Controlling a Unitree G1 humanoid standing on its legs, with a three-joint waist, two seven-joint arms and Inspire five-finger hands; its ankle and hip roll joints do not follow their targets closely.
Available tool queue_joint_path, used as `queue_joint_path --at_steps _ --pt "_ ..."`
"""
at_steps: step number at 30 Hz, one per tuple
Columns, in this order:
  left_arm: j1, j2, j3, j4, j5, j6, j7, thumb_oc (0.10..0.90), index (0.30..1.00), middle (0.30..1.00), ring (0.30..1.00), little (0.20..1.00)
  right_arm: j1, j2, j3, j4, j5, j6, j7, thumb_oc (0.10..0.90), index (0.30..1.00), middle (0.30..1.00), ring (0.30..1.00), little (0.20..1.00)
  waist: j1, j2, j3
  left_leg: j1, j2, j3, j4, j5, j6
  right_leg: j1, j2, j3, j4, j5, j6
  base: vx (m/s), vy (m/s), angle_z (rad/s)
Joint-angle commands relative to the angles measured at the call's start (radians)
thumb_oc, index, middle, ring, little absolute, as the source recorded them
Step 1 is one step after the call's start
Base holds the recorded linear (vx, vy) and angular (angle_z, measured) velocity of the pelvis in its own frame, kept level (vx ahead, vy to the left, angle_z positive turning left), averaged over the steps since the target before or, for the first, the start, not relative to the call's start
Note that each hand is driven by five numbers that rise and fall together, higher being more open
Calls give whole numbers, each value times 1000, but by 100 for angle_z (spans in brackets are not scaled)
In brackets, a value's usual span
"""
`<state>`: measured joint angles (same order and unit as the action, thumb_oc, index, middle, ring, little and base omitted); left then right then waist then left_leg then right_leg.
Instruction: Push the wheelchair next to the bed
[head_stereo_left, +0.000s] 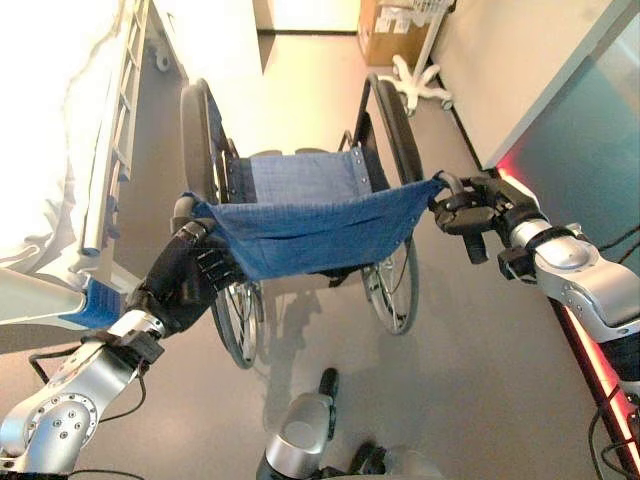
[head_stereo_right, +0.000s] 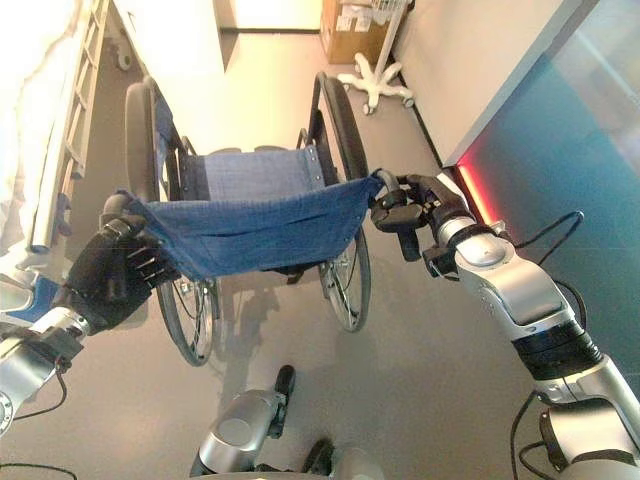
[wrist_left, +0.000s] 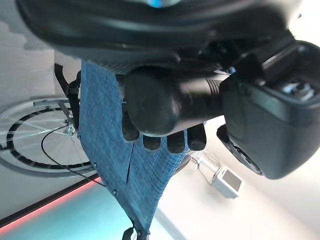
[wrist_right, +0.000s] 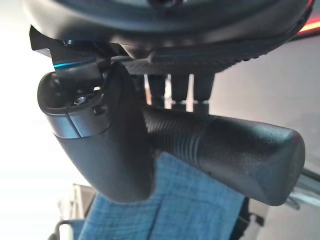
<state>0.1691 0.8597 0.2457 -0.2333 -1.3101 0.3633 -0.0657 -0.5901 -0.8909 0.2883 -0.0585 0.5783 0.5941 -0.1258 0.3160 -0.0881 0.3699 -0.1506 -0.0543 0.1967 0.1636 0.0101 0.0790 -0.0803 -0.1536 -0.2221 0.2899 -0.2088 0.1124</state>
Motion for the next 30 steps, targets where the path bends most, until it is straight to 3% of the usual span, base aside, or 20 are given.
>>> queue_joint_path --at_steps 1,3,5,8,10,12,15,17,19,21,23,24,28,30 --pt "-195 57 86 -9 -11 -272 -30 400 300 300 300 300 -76 -77 -26 -179 45 -181 110 400 300 300 300 300 -118 -16 -112 48 -20 -219 157 -177 -75 -63 -62 25 -338 381 79 476 -386 10" --pt "-197 56 74 -23 18 -277 -10 400 300 300 300 300 -81 -74 -48 -218 81 -141 99 400 300 300 300 300 -131 -27 -98 102 7 -252 175 -235 -72 -90 -68 46 -314 406 89 665 -408 38" --pt "-191 49 74 -35 32 -268 -7 400 300 300 300 300 -80 -79 -51 -229 95 -130 91 400 300 300 300 300 -138 -36 -99 111 19 -253 202 -263 -69 -83 -53 58 -285 377 94 572 -260 78" --pt "-188 39 53 -36 53 -256 -17 400 300 300 300 300 -100 -108 -35 -221 119 -110 91 400 300 300 300 300 -154 -42 -125 114 35 -270 273 -266 -75 -74 -21 66 -236 343 82 473 -151 79" --pt "-182 38 59 -37 39 -237 -9 400 300 300 300 300 -97 -139 -25 -212 146 -107 108 400 300 300 300 300 -172 -43 -154 142 65 -271 310 -218 -93 -77 16 73 -185 316 51 508 -122 80" --pt "-169 21 68 -43 35 -228 12 400 300 300 300 300 -92 -153 -8 -205 136 -116 141 400 300 300 300 300 -183 -36 -180 144 99 -252 431 -96 -130 -55 46 36 -174 282 -1 472 -159 16" --pt "-150 -1 71 -44 42 -221 20 400 300 300 300 300 -90 -164 24 -205 123 -134 151 400 300 300 300 300 -189 -26 -190 65 69 -225 699 30 -158 -15 68 5 -175 244 -65 375 -157 -2" --pt "-158 -16 67 -35 59 -211 20 400 300 300 300 300 -91 -160 27 -211 134 -137 147 400 300 300 300 300 -186 -26 -177 -27 40 -207 779 31 -146 16 79 -2 -179 233 -84 311 -135 -25" --pt "-167 -19 64 -21 64 -206 16 400 300 300 300 300 -92 -152 33 -221 130 -131 143 400 300 300 300 300 -175 -15 -163 -71 16 -203 714 -2 -126 39 95 -4 -176 226 -79 374 -64 0" --pt "-170 -15 68 -16 62 -203 14 400 300 300 300 300 -98 -141 35 -232 125 -113 144 400 300 300 300 300 -164 -4 -152 -60 13 -193 577 -1 -120 65 112 2 -169 208 -74 363 -9 46" --pt "-169 -2 69 -6 63 -202 -2 400 300 300 300 300 -122 -122 57 -226 126 -95 125 400 300 300 300 300 -146 20 -151 -67 44 -139 328 53 -128 123 155 -3 -171 162 -81 457 12 48" --pt "-171 -9 58 -2 73 -204 -11 400 300 300 300 300 -129 -105 68 -216 121 -89 114 400 300 300 300 300 -137 37 -150 -76 63 -104 204 106 -146 153 177 -13 -173 137 -88 455 27 -14" --pt "-170 -30 12 -3 117 -225 -23 400 300 300 300 300 -75 -66 70 -194 62 -110 128 400 300 300 300 300 -126 82 -153 -128 104 5 -52 239 -180 248 239 -31 -177 72 -106 503 63 -17" --pt "-169 -29 -3 -5 124 -232 -22 400 300 300 300 300 -8 -53 44 -192 19 -147 153 400 300 300 300 300 -118 94 -157 -141 96 55 -180 278 -189 305 262 -19 -165 28 -108 583 93 25"
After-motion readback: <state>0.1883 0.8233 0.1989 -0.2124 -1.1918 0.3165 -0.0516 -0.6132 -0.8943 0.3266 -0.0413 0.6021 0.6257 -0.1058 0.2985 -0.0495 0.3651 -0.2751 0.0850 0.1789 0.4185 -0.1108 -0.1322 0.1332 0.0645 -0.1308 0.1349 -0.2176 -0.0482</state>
